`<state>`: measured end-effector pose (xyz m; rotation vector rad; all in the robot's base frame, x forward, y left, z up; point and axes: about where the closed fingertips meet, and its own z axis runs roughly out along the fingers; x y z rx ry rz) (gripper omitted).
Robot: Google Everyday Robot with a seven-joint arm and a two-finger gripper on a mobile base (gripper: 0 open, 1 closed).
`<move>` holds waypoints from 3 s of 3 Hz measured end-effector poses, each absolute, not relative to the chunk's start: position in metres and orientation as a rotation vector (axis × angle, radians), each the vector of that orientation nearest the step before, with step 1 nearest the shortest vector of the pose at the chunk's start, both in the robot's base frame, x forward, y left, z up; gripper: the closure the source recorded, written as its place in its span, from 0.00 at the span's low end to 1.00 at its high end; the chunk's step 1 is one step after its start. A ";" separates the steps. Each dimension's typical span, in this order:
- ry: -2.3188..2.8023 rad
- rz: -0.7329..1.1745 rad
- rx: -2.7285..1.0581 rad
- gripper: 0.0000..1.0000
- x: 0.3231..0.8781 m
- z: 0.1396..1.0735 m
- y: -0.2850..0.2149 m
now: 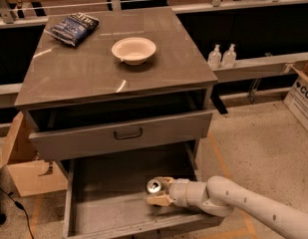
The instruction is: Pick green can from middle drawer and place on counter
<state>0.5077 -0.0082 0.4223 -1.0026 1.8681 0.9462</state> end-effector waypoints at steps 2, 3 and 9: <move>1.865 0.907 -0.958 0.92 0.511 0.453 -0.021; 1.919 0.819 -0.877 1.00 0.512 0.488 -0.067; 1.747 0.822 -0.703 1.00 0.532 0.728 -0.165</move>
Offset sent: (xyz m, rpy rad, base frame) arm 0.0148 -0.0621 0.0739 -0.0312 -0.0541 -0.1561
